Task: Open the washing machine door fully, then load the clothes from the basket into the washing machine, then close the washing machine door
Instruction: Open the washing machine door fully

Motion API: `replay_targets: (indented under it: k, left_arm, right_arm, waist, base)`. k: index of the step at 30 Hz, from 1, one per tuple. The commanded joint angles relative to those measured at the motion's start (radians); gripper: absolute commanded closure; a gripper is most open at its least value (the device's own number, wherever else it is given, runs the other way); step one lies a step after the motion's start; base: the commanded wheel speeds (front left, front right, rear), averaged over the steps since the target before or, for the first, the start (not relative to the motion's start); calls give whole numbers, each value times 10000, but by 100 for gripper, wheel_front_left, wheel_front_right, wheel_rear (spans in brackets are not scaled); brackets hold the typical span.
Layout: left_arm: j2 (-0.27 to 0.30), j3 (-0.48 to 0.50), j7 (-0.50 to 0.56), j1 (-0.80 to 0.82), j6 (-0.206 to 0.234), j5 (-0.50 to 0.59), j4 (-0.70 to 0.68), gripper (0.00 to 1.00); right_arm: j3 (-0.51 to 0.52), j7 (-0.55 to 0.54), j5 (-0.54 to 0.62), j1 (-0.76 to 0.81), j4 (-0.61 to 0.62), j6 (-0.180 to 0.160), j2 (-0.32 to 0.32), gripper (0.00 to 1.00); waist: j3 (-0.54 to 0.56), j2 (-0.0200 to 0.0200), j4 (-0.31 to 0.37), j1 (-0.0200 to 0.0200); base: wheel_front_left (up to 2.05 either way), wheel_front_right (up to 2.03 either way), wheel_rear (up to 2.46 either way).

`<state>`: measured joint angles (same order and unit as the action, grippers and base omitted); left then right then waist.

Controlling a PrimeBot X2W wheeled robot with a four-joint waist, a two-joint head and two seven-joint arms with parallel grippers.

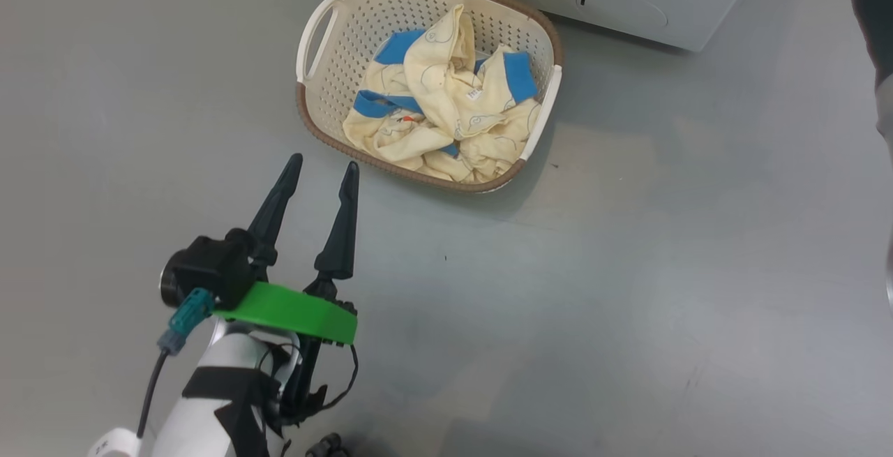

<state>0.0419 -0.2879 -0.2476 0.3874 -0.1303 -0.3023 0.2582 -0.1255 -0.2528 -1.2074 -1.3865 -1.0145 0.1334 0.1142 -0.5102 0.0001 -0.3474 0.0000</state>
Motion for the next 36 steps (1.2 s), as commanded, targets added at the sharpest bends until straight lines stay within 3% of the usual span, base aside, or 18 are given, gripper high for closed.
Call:
replay_targets:
  k: [1,36]
  left_arm:
    - [172,306,-141,135,-4,-90,-261,0]
    - [208,309,-141,-181,-4,124,-101,0]
  right_arm:
    - [-105,-140,-108,-480,282,-27,-368,100]
    - [-664,-1459,-1276,969,154,-27,-462,100]
  waist:
    - [-25,-1,-37,0]
    - [965,-1,284,0]
  base:
    - [0,0,0]
    - [0,0,0]
